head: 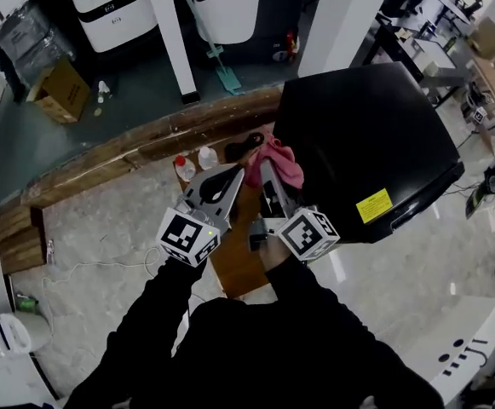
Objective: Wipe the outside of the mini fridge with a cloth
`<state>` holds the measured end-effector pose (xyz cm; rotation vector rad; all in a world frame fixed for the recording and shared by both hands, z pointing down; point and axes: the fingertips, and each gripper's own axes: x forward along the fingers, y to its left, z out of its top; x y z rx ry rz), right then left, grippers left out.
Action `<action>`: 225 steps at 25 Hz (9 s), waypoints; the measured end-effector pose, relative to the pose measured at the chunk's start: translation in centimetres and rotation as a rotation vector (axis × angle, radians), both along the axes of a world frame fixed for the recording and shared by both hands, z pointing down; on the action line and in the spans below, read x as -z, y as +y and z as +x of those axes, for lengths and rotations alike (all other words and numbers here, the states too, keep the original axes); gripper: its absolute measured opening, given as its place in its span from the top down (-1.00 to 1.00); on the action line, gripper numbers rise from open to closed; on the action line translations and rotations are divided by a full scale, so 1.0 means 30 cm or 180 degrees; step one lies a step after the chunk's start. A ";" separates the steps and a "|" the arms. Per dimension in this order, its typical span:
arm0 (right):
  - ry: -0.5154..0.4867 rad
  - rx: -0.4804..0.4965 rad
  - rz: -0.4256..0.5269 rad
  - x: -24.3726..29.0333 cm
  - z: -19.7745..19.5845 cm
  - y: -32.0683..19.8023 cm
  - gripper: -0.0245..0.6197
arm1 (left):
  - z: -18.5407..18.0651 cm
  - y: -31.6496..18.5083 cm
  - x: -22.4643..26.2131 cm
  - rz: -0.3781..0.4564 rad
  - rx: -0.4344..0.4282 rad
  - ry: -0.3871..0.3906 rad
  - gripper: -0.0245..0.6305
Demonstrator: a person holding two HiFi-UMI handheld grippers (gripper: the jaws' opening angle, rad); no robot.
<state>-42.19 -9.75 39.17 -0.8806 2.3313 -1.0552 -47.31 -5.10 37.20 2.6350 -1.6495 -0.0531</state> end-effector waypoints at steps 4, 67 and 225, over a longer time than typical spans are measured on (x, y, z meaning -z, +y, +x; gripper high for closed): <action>-0.0258 -0.0307 -0.0233 -0.036 0.012 -0.098 0.54 | -0.029 -0.082 -0.025 -0.0044 -0.0185 -0.0022 0.91; -0.0802 -0.1258 -0.2376 -1.301 0.138 -0.290 0.54 | 0.060 -0.239 -0.993 -0.1581 -0.0378 -0.0130 0.91; 0.2560 -0.0204 0.1705 0.031 2.345 -0.213 0.54 | 2.378 -0.323 -0.060 -0.0242 -0.1767 0.0301 0.91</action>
